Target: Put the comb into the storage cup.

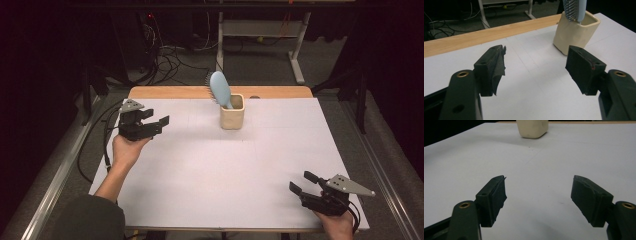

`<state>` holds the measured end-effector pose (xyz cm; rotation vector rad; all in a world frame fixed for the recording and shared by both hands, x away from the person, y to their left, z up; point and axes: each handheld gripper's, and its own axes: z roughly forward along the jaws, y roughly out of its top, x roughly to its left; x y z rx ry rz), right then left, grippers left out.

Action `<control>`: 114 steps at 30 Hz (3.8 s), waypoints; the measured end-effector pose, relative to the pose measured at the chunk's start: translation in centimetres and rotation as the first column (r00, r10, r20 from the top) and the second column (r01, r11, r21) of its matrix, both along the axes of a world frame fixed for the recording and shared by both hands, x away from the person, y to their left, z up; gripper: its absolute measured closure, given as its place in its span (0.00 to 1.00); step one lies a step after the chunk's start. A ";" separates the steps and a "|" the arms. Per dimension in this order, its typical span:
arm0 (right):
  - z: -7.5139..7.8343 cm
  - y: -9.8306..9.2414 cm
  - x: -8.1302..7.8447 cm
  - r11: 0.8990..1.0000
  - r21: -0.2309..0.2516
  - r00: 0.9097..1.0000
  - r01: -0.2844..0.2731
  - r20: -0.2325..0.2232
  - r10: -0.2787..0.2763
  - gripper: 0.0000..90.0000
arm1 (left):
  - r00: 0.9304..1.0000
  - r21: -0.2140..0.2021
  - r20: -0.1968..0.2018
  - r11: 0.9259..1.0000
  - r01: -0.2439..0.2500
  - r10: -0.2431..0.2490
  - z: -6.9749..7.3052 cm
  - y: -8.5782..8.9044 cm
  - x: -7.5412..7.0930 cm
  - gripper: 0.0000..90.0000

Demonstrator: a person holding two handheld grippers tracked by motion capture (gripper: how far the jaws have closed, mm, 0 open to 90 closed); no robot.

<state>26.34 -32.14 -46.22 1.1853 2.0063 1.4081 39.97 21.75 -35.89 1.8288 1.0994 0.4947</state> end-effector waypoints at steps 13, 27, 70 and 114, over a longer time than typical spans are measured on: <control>0.0 0.0 0.0 1.000 -0.002 1.000 0.000 -0.001 0.000 0.32 | 1.000 0.003 0.007 1.000 -0.012 0.012 -0.1 0.8 -0.8 0.35; 0.0 0.0 0.0 1.000 0.000 1.000 0.001 0.001 -0.001 0.32 | 1.000 0.036 0.021 0.999 -0.012 0.011 0.1 1.3 -1.7 0.35; 0.0 -0.1 0.0 1.000 0.003 1.000 0.002 0.000 -0.002 0.32 | 0.999 0.007 0.032 1.000 -0.029 0.029 -0.8 3.5 -4.8 0.35; 0.0 0.0 0.0 1.000 0.003 1.000 0.004 0.000 -0.004 0.32 | 0.999 -0.021 0.028 1.000 -0.020 0.020 -2.0 4.5 -7.5 0.34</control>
